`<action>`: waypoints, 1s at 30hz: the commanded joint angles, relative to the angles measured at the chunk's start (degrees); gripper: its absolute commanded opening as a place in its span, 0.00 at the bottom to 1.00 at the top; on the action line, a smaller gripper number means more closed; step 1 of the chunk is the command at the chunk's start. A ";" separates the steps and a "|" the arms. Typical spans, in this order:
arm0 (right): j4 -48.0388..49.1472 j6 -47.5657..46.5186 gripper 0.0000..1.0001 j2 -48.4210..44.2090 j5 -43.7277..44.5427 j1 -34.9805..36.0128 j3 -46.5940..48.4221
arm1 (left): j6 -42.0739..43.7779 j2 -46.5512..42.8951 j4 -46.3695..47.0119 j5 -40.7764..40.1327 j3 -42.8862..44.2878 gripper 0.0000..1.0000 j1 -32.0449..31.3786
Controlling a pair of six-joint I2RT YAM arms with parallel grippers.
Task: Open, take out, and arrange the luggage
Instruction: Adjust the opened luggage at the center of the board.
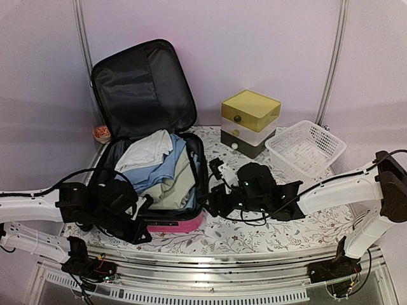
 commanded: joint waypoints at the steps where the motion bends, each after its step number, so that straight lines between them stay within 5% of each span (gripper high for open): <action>1: 1.53 0.67 0.70 -1.21 1.07 -0.61 -0.89 | 0.74 1.91 5.59 -2.84 -3.06 0.00 3.97; 19: 1.55 0.15 0.70 -1.87 0.32 -2.11 -1.43 | 11.34 7.86 15.96 -9.18 -1.98 0.00 26.77; 30: 1.45 -0.39 0.70 -3.01 -0.46 -2.79 -1.75 | 15.05 8.06 16.03 -6.59 0.83 0.00 29.91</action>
